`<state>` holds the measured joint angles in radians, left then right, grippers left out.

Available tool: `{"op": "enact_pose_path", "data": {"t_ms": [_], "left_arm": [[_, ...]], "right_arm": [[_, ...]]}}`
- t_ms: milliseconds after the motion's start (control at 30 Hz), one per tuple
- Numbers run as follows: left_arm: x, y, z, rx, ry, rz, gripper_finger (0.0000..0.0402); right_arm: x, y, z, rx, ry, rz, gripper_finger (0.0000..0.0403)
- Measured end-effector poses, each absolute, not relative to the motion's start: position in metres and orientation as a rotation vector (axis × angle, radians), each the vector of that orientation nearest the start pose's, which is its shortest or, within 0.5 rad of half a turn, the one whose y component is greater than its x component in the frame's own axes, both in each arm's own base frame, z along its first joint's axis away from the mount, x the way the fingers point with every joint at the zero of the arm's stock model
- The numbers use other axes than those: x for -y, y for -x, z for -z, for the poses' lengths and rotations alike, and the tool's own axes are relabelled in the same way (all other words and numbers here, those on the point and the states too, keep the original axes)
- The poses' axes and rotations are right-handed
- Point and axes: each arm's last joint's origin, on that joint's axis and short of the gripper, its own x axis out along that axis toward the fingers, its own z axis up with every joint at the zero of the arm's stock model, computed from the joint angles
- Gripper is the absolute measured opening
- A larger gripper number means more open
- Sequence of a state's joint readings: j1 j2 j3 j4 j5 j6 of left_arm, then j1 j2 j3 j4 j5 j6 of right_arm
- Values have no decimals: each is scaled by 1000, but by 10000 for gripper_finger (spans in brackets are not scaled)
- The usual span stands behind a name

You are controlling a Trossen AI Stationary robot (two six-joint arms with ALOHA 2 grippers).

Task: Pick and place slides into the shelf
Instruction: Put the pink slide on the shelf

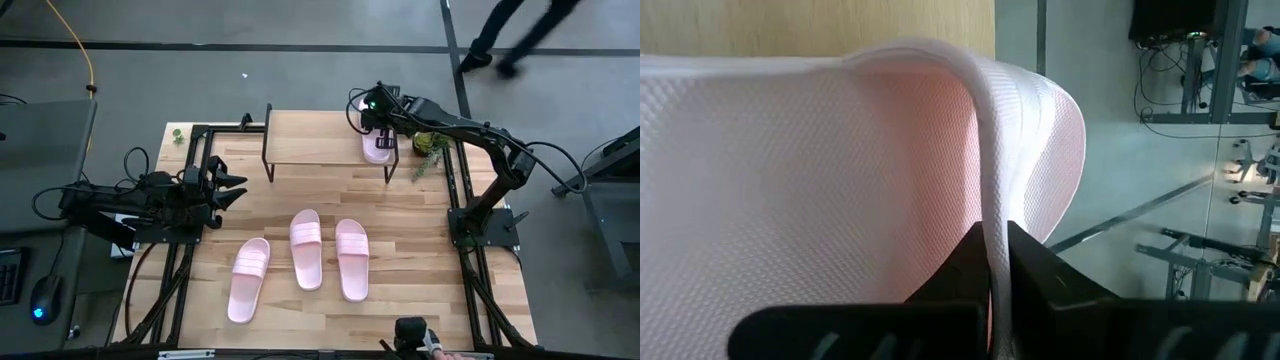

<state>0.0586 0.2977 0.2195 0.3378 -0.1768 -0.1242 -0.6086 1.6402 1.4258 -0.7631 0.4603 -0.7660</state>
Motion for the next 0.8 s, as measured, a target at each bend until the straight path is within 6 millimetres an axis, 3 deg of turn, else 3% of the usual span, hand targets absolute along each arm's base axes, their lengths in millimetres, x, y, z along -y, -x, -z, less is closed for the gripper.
{"op": "enact_pose_path", "data": {"t_ms": [367, 800], "left_arm": [[-12, -109, -246, 272, 119, -221, 128], [-12, -109, -246, 273, 119, -247, 128]], "right_arm": [[207, -274, -297, -1331, 582, 523, 0], [195, -259, -318, -1297, 575, 537, 0]]}}
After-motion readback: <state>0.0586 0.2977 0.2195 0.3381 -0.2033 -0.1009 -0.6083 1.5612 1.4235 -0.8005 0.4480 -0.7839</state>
